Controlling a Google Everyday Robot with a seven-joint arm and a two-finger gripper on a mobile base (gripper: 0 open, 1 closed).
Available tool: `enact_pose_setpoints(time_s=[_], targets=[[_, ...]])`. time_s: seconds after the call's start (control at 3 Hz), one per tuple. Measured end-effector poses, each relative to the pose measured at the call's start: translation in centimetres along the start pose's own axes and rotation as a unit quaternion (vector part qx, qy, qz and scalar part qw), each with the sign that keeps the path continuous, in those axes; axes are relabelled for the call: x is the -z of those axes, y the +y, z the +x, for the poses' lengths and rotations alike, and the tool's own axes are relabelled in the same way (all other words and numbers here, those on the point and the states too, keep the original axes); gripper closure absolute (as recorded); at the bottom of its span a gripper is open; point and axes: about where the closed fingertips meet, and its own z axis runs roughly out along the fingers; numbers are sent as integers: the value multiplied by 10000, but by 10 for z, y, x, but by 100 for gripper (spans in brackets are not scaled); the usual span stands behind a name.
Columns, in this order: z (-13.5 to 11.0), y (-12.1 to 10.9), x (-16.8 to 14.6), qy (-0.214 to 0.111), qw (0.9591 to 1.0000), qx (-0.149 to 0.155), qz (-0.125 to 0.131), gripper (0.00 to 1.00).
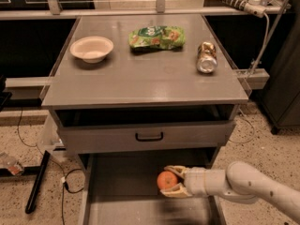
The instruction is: Pick orange from middle drawer and place on counter
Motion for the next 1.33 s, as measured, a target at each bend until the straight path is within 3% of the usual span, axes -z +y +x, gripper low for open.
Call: enact_pose_setpoints(time_s=[0.67, 1.0, 1.33], targets=[[-99, -59, 113, 185, 9974, 603, 362, 100], [-159, -81, 162, 264, 9936, 987, 479, 100], [-159, -81, 162, 264, 9936, 988, 478, 100]])
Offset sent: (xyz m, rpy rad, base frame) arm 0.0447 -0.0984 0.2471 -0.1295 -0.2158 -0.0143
